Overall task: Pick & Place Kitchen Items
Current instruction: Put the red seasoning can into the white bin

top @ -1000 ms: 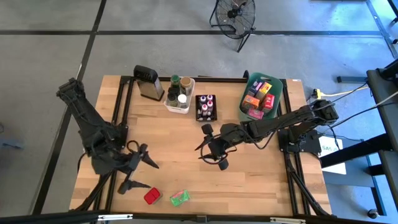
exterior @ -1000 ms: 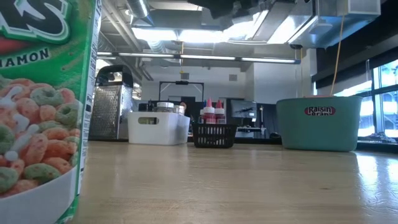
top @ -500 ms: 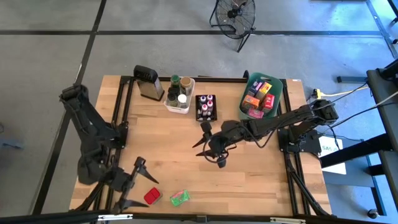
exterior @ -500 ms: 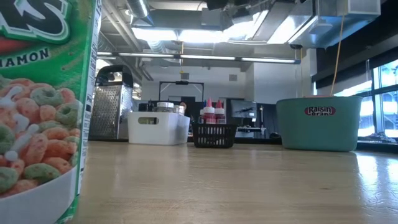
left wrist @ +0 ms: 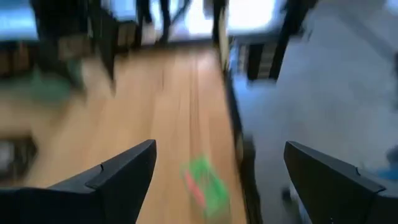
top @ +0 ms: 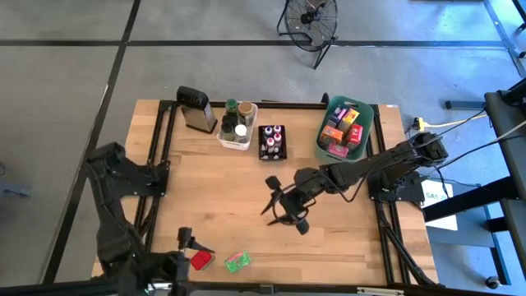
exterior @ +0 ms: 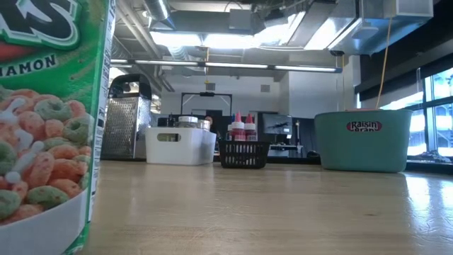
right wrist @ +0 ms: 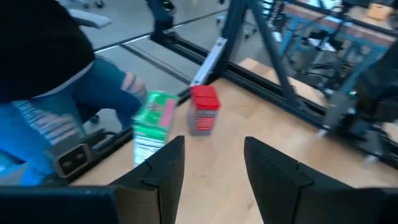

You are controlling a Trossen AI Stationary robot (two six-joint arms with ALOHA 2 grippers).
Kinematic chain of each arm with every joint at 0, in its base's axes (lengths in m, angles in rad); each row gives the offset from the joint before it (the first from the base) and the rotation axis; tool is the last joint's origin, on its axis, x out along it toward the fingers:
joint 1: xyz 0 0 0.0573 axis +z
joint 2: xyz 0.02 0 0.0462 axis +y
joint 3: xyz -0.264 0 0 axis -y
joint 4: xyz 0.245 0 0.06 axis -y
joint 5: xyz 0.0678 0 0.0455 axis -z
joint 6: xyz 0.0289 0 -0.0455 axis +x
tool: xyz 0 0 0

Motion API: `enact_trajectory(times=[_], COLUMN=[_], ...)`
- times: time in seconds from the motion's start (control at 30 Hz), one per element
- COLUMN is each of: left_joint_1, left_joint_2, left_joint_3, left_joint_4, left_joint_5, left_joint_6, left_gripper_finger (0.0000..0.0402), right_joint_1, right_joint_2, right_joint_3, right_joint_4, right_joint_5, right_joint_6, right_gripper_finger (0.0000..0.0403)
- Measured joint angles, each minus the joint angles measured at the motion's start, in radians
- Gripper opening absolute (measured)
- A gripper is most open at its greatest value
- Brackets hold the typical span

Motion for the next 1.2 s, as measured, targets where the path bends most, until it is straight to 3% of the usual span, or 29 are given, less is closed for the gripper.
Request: enact_trajectory(times=[0.17, 0.3, 0.4, 0.53, 0.67, 0.9, 1.03, 1.2], left_joint_1=[0.039, 0.073, 0.107, 0.133, 0.154, 0.165, 0.18, 0.195], left_joint_2=[0.131, 0.215, 0.251, 0.288, 0.295, 0.295, 0.295, 0.295], left_joint_3=[0.167, 0.21, 0.212, 0.205, 0.205, 0.205, 0.205, 0.201], left_joint_4=[-0.406, -0.654, -0.765, -0.727, -0.716, -0.725, -0.741, -0.704], left_joint_5=[0.236, 0.453, 0.629, 0.761, 0.814, 0.79, 0.787, 0.777], left_joint_6=[-0.43, -0.725, -0.891, -0.951, -0.958, -0.904, -1.003, -1.016], left_gripper_finger=[0.0349, 0.0349, 0.0349, 0.0349, 0.0349, 0.0349, 0.0349, 0.0349], right_joint_1=[0.052, 0.085, 0.106, 0.126, 0.139, 0.161, 0.172, 0.173], right_joint_2=[0.0, 0.0, 0.0, 0.0, 0.0, 0.0, 0.0, 0.0], right_joint_3=[0.0, 0.0, 0.0, 0.0, 0.0, 0.0, 0.0, 0.0], right_joint_4=[-0.021, -0.032, -0.036, -0.046, -0.082, -0.115, -0.119, -0.125], right_joint_5=[-0.003, -0.003, -0.003, -0.003, -0.002, -0.002, 0.004, 0.014], right_joint_6=[0.0, 0.0, 0.024, 0.06, 0.064, 0.113, 0.112, 0.112], right_gripper_finger=[0.0167, 0.0167, 0.0167, 0.0167, 0.0167, 0.0167, 0.0167, 0.0167])
